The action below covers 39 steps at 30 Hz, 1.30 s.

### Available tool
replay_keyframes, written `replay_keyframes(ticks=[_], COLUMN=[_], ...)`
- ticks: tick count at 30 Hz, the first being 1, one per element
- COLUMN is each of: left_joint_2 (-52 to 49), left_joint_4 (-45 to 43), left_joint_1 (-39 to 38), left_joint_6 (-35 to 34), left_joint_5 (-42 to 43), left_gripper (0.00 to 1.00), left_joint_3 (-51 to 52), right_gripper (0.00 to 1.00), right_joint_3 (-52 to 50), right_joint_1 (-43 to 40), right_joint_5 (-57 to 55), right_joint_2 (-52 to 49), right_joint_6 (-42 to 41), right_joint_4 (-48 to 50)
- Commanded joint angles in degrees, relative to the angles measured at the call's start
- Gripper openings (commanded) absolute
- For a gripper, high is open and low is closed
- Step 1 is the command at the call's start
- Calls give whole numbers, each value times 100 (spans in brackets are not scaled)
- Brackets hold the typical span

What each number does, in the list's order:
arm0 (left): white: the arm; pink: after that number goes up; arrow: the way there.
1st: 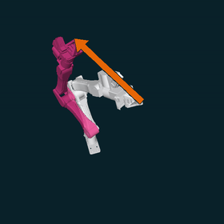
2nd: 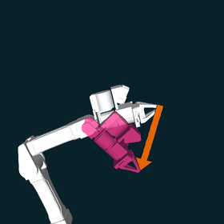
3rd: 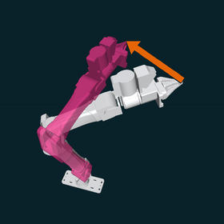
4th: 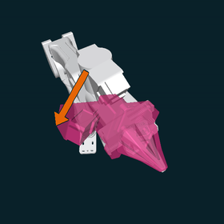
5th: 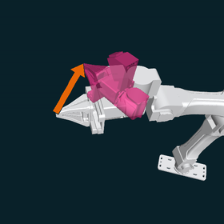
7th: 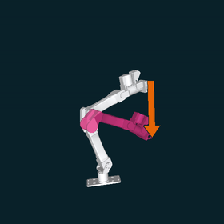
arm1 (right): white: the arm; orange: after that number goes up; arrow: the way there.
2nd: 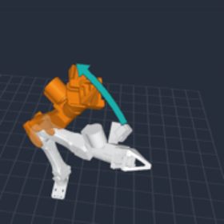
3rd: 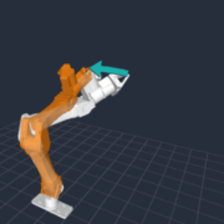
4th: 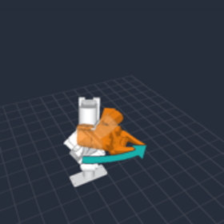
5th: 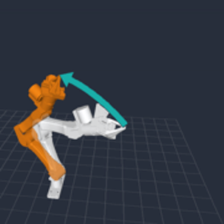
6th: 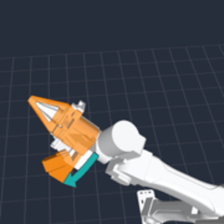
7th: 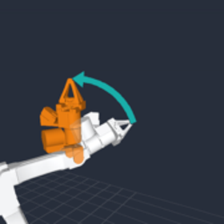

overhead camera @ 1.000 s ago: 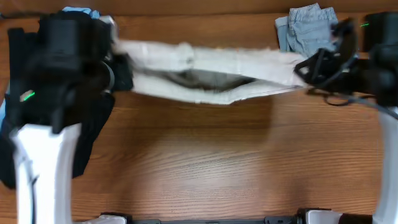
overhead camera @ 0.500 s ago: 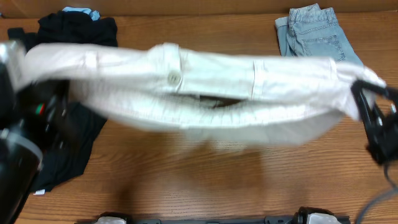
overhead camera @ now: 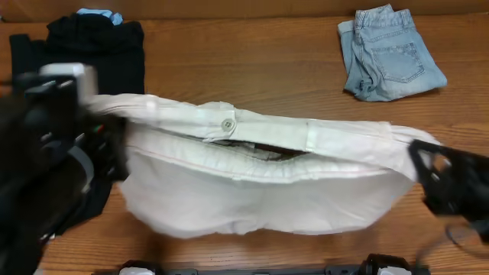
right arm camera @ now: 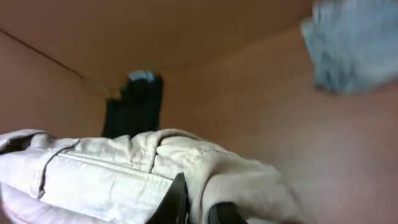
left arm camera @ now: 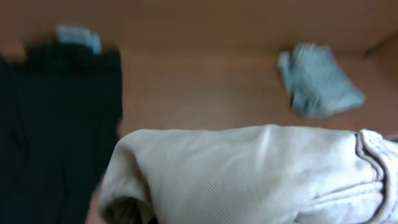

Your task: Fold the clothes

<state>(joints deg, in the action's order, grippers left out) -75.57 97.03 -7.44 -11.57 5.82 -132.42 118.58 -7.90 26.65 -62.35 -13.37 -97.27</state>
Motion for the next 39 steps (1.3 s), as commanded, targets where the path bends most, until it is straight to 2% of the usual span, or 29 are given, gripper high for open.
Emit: replay_keyframes(ticks=[1, 5, 10, 19, 20, 21, 22, 23, 24, 27, 30, 35, 39], left_joint_2=[-33, -238, -750, -2361, -2522, -2680, -2830, -2977, -3112, -3279, -3161, -2861, -2708], left_joint_4=[-24, -345, -1440, -4072, -4424, -4806, -5217, -5652, -6059, -6916, -6975, -6013, -4892], left_joint_1=[223, 223, 223, 223, 223, 223, 223, 221, 219, 219, 219, 219, 208], left_joint_6=[-660, -879, -876, -833, -835, -833, -833, -831, -831, -815, -817, -769, -321], left_joint_5=[-1097, -1401, -1521, -1585, -1582, -1585, -1585, -1585, -1576, -1224, -901, -857, -706], left_gripper=[4, 4, 4, 4, 11, 34, 59, 86, 100, 100, 100, 100, 100], left_joint_3=[1014, 2094, 3034, 3344, 3344, 3344, 3344, 3344, 3342, 3309, 3108, 2629, 2472], right_gripper=[4, 4, 4, 4, 9, 20, 40, 88, 100, 100, 100, 100, 100], right_joint_3=[-807, -1215, -1211, -1211, -1211, -1211, -1211, -1211, -1211, -1207, -1043, -772, -774], right_joint_1=[-208, -208, -103, 544, 608, 682, 750, 833, 901, 1043, 1047, 1047, 1049], right_joint_5=[-1119, -1121, -1117, -866, -850, -857, -855, -852, -852, -861, -852, -857, -857], right_joint_2=[-190, -675, -1845, -3947, -4120, -4291, -4433, -4586, -4686, -4782, -4695, -4527, -4513], right_joint_6=[170, 404, 492, 483, 476, 468, 466, 463, 463, 435, 46, -9, -13], right_joint_4=[24, 24, 426, 2437, 2776, 3187, 3650, 4221, 4699, 5702, 5759, 4586, 3298])
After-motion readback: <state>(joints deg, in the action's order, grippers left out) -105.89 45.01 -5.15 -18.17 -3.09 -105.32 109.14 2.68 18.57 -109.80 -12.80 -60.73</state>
